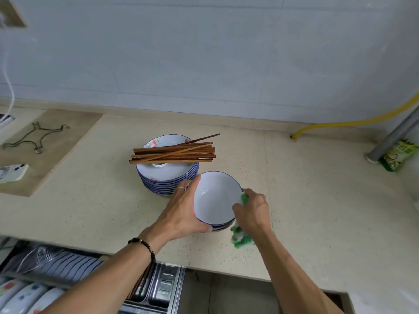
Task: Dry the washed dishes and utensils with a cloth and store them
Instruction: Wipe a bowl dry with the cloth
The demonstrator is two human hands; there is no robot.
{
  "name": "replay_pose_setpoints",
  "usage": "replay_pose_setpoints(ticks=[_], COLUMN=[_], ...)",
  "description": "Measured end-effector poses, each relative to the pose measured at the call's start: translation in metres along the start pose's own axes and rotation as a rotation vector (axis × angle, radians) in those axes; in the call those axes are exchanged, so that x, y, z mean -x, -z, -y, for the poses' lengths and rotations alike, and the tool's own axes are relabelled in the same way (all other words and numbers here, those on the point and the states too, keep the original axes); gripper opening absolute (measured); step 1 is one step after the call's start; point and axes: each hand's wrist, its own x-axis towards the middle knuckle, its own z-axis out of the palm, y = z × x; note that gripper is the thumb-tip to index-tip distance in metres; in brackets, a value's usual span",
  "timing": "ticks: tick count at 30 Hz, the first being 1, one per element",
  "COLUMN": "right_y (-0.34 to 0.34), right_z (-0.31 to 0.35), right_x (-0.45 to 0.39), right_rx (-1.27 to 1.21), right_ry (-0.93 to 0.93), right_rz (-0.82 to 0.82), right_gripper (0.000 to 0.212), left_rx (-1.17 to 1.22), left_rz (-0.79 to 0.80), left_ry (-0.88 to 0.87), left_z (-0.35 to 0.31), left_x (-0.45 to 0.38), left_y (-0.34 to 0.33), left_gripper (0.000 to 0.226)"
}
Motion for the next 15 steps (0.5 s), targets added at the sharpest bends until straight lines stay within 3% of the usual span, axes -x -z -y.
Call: replay_pose_setpoints(ticks=[9,13,15], right_y=[0.054,0.086,0.105], right_z=[0.006,-0.006,-0.014], right_x=[0.037,0.071,0.091], right_rx=[-0.26,-0.374,-0.421], right_ry=[-0.114,-0.165,-0.19], right_rz=[-0.117,-0.234,-0.293], right_gripper=[0.031,0.015,0.013], left_rx=[0.234,0.612,0.726], left_rz=[0.04,0.156,0.158], left_ry=[-0.216,0.015,0.123], left_z=[-0.046,-0.082,-0.108], left_x=[-0.004,-0.003,-0.004], left_y=[0.017,0.011,-0.003], left_gripper=[0.113,0.129,0.112])
